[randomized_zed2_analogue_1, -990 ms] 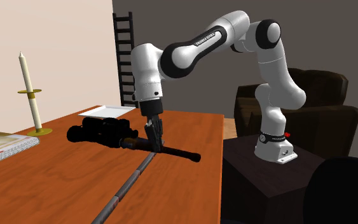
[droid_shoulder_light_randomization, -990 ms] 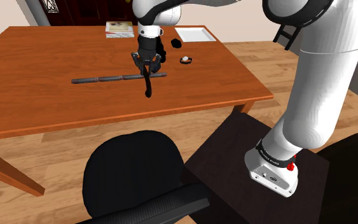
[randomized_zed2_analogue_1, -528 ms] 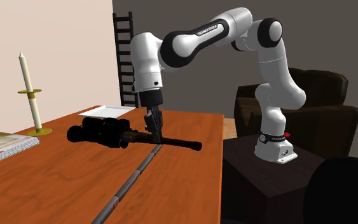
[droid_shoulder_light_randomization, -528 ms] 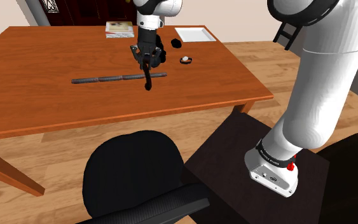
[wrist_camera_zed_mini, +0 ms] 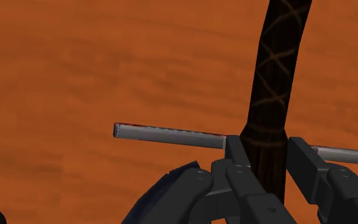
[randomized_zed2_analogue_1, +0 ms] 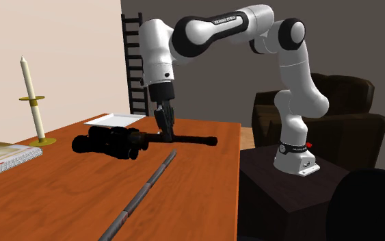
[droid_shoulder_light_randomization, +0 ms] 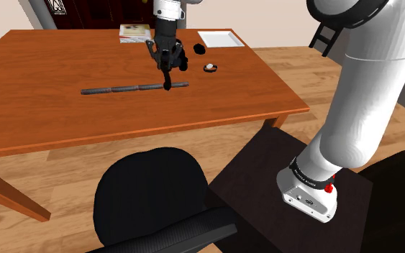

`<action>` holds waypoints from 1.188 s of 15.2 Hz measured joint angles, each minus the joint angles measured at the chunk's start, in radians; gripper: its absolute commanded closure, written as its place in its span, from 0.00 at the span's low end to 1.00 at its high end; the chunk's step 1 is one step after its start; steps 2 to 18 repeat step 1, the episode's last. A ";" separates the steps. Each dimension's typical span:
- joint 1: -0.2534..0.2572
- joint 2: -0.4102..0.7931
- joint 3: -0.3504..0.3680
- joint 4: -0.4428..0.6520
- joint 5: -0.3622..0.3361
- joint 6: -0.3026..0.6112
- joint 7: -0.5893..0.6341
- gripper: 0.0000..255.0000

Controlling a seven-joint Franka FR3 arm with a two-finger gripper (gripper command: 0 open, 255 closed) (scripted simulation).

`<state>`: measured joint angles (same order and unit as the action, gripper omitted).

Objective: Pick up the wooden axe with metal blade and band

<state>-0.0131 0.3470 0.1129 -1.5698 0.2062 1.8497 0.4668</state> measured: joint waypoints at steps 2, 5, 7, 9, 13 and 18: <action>0.001 -0.001 0.000 0.006 0.000 -0.007 0.002 1.00; 0.001 -0.001 0.000 0.006 0.000 -0.007 0.002 1.00; 0.001 -0.001 0.000 0.006 0.000 -0.007 0.002 1.00; 0.001 -0.001 0.000 0.006 0.000 -0.007 0.002 1.00; 0.001 -0.001 0.000 0.006 0.000 -0.007 0.002 1.00; 0.001 -0.001 0.000 0.006 0.000 -0.007 0.002 1.00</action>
